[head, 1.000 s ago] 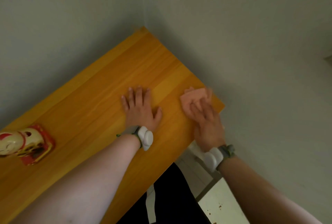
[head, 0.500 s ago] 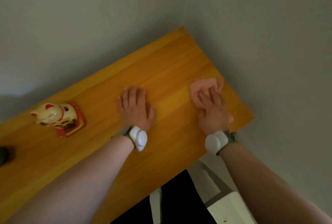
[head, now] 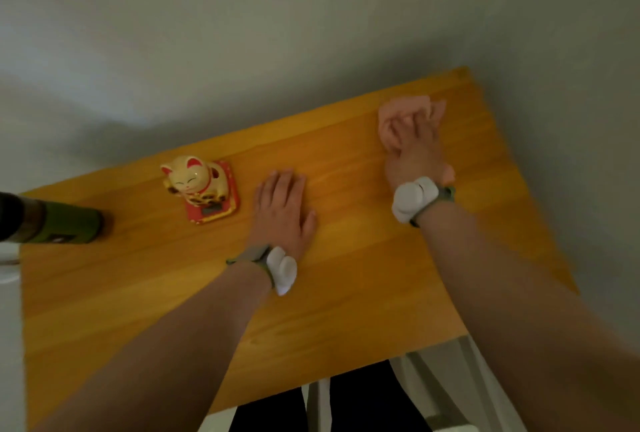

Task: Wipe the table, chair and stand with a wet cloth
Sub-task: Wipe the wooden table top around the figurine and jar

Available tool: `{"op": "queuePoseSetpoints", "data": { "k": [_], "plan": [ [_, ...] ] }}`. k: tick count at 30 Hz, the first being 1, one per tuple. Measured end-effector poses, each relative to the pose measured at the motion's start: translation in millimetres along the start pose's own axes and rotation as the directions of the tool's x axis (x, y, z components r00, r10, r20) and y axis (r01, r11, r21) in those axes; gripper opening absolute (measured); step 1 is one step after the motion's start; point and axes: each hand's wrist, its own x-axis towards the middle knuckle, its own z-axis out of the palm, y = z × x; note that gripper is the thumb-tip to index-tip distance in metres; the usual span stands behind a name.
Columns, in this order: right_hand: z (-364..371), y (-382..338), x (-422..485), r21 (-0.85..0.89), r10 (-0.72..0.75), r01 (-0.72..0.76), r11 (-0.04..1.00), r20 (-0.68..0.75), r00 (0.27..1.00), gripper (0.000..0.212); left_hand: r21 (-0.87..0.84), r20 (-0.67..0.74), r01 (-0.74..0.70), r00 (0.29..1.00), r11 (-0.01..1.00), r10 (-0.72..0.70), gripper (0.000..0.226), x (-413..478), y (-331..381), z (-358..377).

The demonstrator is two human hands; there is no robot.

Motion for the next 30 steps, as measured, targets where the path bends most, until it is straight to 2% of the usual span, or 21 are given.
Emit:
{"op": "queuePoseSetpoints", "data": {
  "k": [1,3,5,7,8,11,12,14,16,18,20,22,23,25,26,27,28,30],
  "plan": [
    [4,-13,7,-0.027,-0.031,0.031,0.999,0.027,0.999,0.06,0.001,-0.002,-0.003,1.0,1.0,0.003,0.063,0,2,0],
    [13,-49,12,-0.022,-0.227,0.228,0.973,0.017,0.974,0.061,-0.015,-0.006,-0.016,1.0,1.0,0.016,0.063,-1,2,1],
    [20,-81,4,0.022,-0.485,0.485,0.874,0.027,0.874,0.054,-0.056,0.007,-0.028,1.0,0.998,0.029,0.065,0,0,0],
    [24,-93,-2,0.099,-0.631,0.623,0.776,0.133,0.764,0.049,-0.129,0.006,-0.014,1.0,0.992,0.015,0.065,-2,-2,-3],
    [24,-92,1,0.13,-0.628,0.615,0.778,0.143,0.765,0.051,-0.155,-0.007,0.0,1.0,0.988,-0.001,0.064,-4,-3,-6],
    [33,-90,18,0.115,-0.421,0.411,0.904,0.083,0.903,0.054,-0.192,-0.035,0.069,0.996,0.979,-0.078,0.06,-20,-8,-13],
    [39,-94,23,0.07,-0.376,0.37,0.926,0.103,0.921,0.053,-0.2,-0.038,0.096,0.994,0.975,-0.106,0.059,-26,-11,-14],
    [47,-114,24,-0.007,-0.394,0.401,0.916,0.165,0.904,0.054,-0.187,-0.053,0.13,0.988,0.974,-0.143,0.056,-38,-17,-13],
    [52,-132,18,-0.014,-0.512,0.524,0.852,0.191,0.837,0.056,-0.168,-0.072,0.132,0.987,0.977,-0.145,0.053,-45,-23,-10],
    [48,-131,9,0.059,-0.595,0.596,0.801,0.197,0.779,0.056,-0.172,-0.073,0.112,0.989,0.979,-0.126,0.051,-49,-25,-8],
    [35,-113,3,0.14,-0.614,0.598,0.789,0.174,0.77,0.055,-0.182,-0.069,0.107,0.99,0.977,-0.121,0.052,-48,-25,-8],
    [24,-82,-3,0.147,-0.527,0.515,0.845,0.061,0.848,0.051,-0.182,-0.063,0.106,0.991,0.978,-0.12,0.053,-48,-26,-9],
    [20,-63,-6,0.143,-0.445,0.441,0.886,0.001,0.895,0.051,-0.175,-0.064,0.102,0.991,0.979,-0.115,0.054,-48,-26,-9],
    [12,-33,-20,0.123,-0.212,0.212,0.969,-0.019,0.977,0.054,-0.162,-0.06,0.084,0.994,0.983,-0.095,0.054,-49,-26,-8],
    [11,-25,-31,0.093,-0.105,0.107,0.99,-0.026,0.994,0.057,-0.162,-0.059,0.08,0.994,0.983,-0.09,0.055,-49,-27,-7],
    [13,-25,-42,0.078,-0.057,0.061,0.995,-0.055,0.997,0.059,-0.169,-0.054,0.092,0.993,0.981,-0.102,0.056,-48,-27,-6],
    [16,-29,-58,0.065,-0.068,0.074,0.995,-0.1,0.993,0.061,-0.183,-0.044,0.095,0.994,0.979,-0.105,0.057,-49,-27,-7],
    [28,-49,-91,0.092,-0.189,0.201,0.975,-0.128,0.974,0.062,-0.197,-0.04,0.086,0.995,0.977,-0.095,0.058,-50,-28,-7]
  ]
}}
